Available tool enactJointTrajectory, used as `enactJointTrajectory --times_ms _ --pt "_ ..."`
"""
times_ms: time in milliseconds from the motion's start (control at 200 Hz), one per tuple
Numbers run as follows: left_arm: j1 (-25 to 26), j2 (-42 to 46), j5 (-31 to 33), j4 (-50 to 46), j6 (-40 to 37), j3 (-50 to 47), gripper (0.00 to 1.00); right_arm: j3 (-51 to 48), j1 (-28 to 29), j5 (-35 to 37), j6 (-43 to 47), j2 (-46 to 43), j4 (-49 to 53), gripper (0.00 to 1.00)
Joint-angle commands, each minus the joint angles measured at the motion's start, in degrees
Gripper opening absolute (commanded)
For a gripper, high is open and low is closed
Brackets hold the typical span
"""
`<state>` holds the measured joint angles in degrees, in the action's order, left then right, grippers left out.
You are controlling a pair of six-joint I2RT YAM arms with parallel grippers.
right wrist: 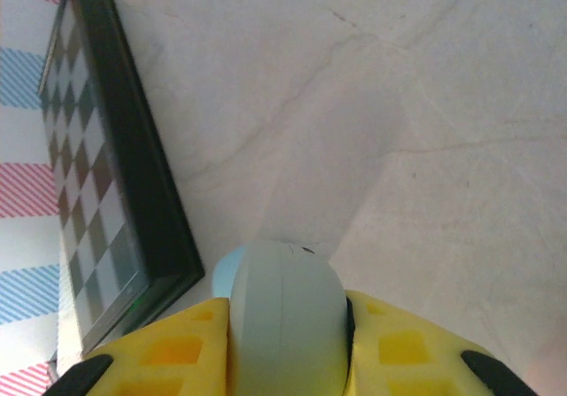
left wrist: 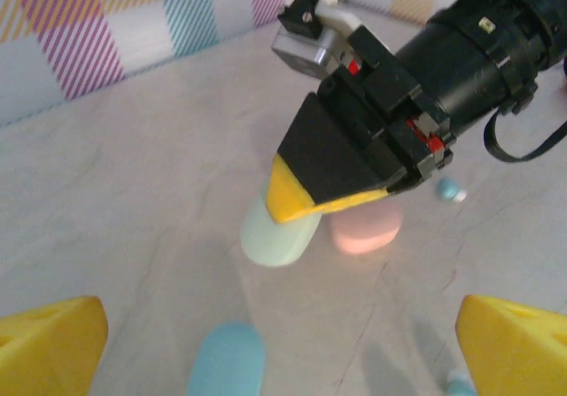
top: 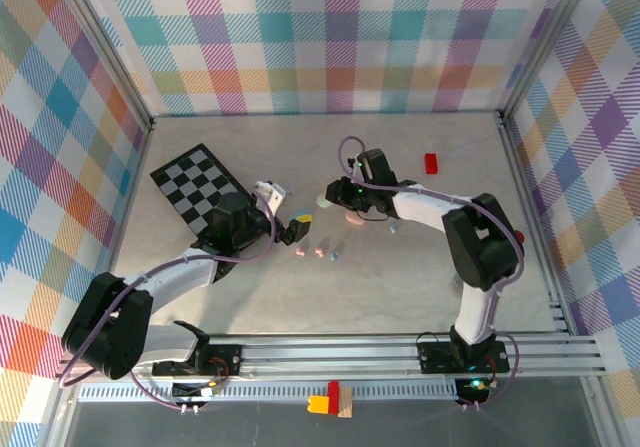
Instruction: Insert wireless bluetooth earbuds into charging case
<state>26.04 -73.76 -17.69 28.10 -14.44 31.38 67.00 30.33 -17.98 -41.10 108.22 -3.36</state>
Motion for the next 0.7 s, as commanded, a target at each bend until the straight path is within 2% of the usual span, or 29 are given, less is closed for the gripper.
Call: enactJointTrajectory --times_ms 0,125,300,455,595,695 --pt "-0.5 0.3 5.3 -10.1 -5.3 3.5 1.0 4.1 0.3 -0.7 0.7 3.7 -1.4 0.2" --pt "-0.5 -3.5 5.7 -17.4 -8.4 7.5 1.0 6.8 0.3 0.9 1.3 8.0 -0.7 0.21" --pt "-0.5 -9.5 4.6 -27.0 -12.4 14.4 0.99 9.3 0.3 1.3 2.5 10.8 1.1 0.29" --pt "-0.5 -14.9 4.2 -35.6 -14.4 20.3 0.94 8.8 0.3 3.9 5.7 8.2 2.8 0.44" --pt "-0.2 -19.4 3.0 -41.3 -15.9 24.6 0.95 6.6 0.2 8.7 8.7 2.7 4.7 0.6" --pt "-0.1 -23.3 3.1 -46.2 -16.8 28.0 0.95 4.9 0.0 10.1 10.4 -1.6 5.7 0.67"
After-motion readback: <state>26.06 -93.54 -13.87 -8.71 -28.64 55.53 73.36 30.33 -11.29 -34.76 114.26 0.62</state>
